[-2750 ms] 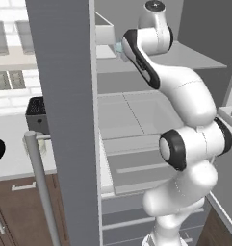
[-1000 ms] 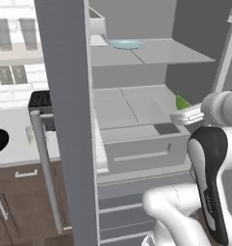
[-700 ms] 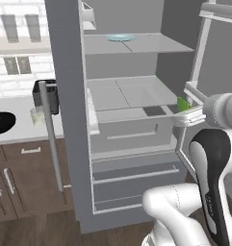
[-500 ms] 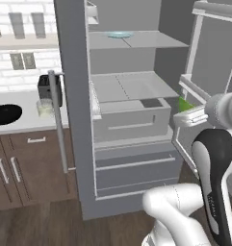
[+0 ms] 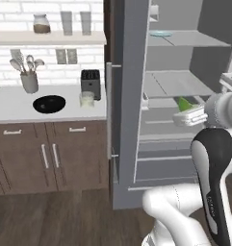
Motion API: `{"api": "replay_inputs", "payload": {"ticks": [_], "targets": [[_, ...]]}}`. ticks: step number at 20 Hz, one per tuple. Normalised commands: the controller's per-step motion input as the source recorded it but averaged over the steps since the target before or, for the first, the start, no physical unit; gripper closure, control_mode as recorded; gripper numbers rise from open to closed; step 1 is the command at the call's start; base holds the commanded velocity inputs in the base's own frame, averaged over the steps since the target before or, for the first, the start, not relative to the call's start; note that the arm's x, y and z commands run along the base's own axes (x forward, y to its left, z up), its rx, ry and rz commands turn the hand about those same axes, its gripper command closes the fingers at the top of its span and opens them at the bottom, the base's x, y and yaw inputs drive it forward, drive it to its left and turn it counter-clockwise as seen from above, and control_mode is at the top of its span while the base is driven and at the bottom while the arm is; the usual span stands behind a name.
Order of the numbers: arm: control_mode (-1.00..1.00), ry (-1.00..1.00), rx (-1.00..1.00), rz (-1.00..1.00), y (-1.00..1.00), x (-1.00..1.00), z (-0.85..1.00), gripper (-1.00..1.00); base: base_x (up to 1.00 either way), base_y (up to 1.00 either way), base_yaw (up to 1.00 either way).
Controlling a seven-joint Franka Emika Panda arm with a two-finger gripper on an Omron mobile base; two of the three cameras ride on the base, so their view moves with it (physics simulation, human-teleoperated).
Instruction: Grab a lemon wedge from the fridge and one ice cube from the ice bowl, and put them in the glass of lemonade.
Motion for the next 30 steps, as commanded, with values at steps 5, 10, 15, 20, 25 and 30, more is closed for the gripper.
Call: {"api": "replay_inputs", "payload": {"ticks": [5,10,15,20,25,30], "targets": [[1.00,0.00,0.00,0.00,0.00,0.00,0.00,1.00,0.01,0.81,0.38],[1.00,0.00,0.00,0.00,0.00,0.00,0.00,1.00,0.10,0.95,0.39],[1.00,0.00,0.00,0.00,0.00,0.00,0.00,1.00,0.11,1.00,0.50],[1.00,0.00,0.00,0.00,0.00,0.00,0.00,1.00,0.47,1.00,0.49],[1.00,0.00,0.00,0.00,0.00,0.00,0.00,1.00,0.98,0.92,0.23],[1.00,0.00,0.00,0.00,0.00,0.00,0.00,1.00,1.00,0.77,-0.06]]}}
